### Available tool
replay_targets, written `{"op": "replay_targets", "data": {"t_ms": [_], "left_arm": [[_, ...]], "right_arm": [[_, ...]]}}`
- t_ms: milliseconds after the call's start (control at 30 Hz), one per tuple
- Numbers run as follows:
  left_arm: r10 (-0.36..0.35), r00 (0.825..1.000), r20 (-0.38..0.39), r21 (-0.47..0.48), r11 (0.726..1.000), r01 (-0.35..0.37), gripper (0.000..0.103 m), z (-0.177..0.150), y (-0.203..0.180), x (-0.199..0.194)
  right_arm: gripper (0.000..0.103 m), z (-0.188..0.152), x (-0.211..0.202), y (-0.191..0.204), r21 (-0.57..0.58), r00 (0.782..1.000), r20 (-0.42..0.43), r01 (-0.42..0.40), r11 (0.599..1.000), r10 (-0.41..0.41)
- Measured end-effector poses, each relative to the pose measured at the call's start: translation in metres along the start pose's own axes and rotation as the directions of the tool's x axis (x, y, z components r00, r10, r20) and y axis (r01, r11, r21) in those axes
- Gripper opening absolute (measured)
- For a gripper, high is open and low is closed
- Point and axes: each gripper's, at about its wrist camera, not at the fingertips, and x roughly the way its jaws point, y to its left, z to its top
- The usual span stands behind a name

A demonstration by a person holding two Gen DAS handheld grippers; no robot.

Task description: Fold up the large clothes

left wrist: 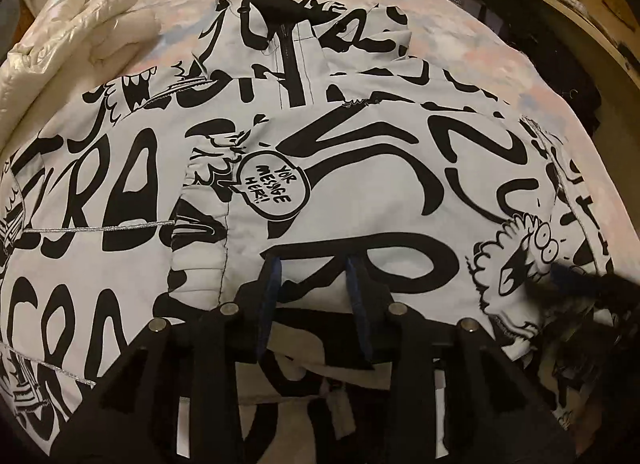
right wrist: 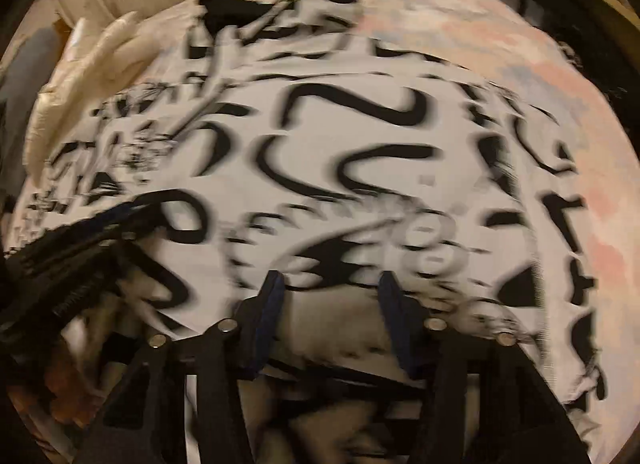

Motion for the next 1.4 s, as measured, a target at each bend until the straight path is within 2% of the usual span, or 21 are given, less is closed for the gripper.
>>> {"op": "replay_targets", "data": {"t_ms": [33, 67, 133, 167, 200, 267, 400, 567, 667, 733, 767, 900, 1067, 1200, 1400], "left_arm": [[-0.009, 1.000, -0.001, -0.010, 1.000, 0.009, 0.032, 0.000, 0.002, -0.001], [-0.024, 1.000, -0.005, -0.026, 0.999, 0.024, 0.032, 0.000, 0.005, -0.002], [-0.055, 0.998, -0.009, -0.050, 0.997, 0.055, 0.032, 0.000, 0.011, -0.002], [-0.071, 0.997, -0.007, -0.058, 0.996, 0.070, 0.032, -0.001, 0.013, -0.002], [-0.071, 0.997, -0.005, -0.061, 0.996, 0.071, 0.032, -0.001, 0.014, -0.003], [-0.067, 0.998, -0.002, -0.062, 0.996, 0.067, 0.032, -0.003, 0.015, -0.003], [-0.065, 0.998, -0.001, -0.067, 0.996, 0.065, 0.032, -0.002, 0.017, -0.004], [-0.037, 0.999, 0.014, -0.064, 0.997, 0.038, 0.032, -0.004, 0.014, -0.019], [-0.038, 0.999, 0.030, -0.056, 0.998, 0.040, 0.033, -0.006, 0.012, -0.034], [-0.033, 0.998, 0.047, -0.047, 0.998, 0.035, 0.037, -0.008, 0.010, -0.046], [-0.029, 0.998, 0.054, -0.045, 0.999, 0.031, 0.040, -0.009, 0.009, -0.051], [-0.023, 0.996, 0.090, -0.041, 0.999, 0.027, 0.047, -0.016, 0.009, -0.081], [-0.006, 0.991, 0.130, -0.036, 0.999, 0.011, 0.048, -0.032, 0.012, -0.125], [0.007, 0.989, 0.145, -0.064, 0.998, 0.002, 0.048, -0.048, 0.023, -0.159], [0.047, 0.984, 0.171, -0.104, 0.994, -0.029, 0.048, -0.080, 0.051, -0.210]], "right_arm": [[0.043, -0.005, -0.005, -0.019, 0.027, 0.994, 0.012, 0.107, 0.994, -0.107], [0.043, -0.010, -0.006, -0.036, 0.053, 0.988, 0.019, 0.150, 0.987, -0.152], [0.006, -0.020, -0.010, -0.073, 0.135, 0.998, 0.016, 0.064, 0.989, -0.067], [0.000, -0.022, -0.013, -0.085, 0.167, 0.999, 0.015, 0.041, 0.985, -0.044], [0.000, -0.024, -0.014, -0.091, 0.185, 1.000, 0.019, 0.018, 0.983, -0.022], [0.000, -0.024, -0.021, -0.093, 0.184, 0.993, 0.025, 0.111, 0.977, -0.118], [0.000, -0.026, -0.023, -0.093, 0.180, 0.992, 0.022, 0.118, 0.977, -0.124], [0.019, -0.032, -0.028, -0.092, 0.225, 0.997, 0.037, 0.055, 0.973, -0.065], [0.031, -0.034, -0.041, -0.083, 0.229, 0.997, 0.055, 0.042, 0.972, -0.056], [0.046, -0.036, -0.057, -0.079, 0.229, 0.996, 0.080, 0.022, 0.973, -0.042], [0.049, -0.037, -0.065, -0.077, 0.228, 0.995, 0.091, 0.016, 0.973, -0.038], [0.050, -0.044, -0.104, -0.062, 0.215, 0.991, 0.135, -0.016, 0.977, -0.014], [0.051, -0.056, -0.152, -0.035, 0.182, 0.983, 0.182, -0.045, 0.982, 0.012], [0.065, -0.072, -0.185, -0.014, 0.150, 0.973, 0.230, -0.055, 0.987, 0.020], [0.067, -0.103, -0.229, 0.025, 0.088, 0.958, 0.281, -0.084, 0.993, 0.056]]}}
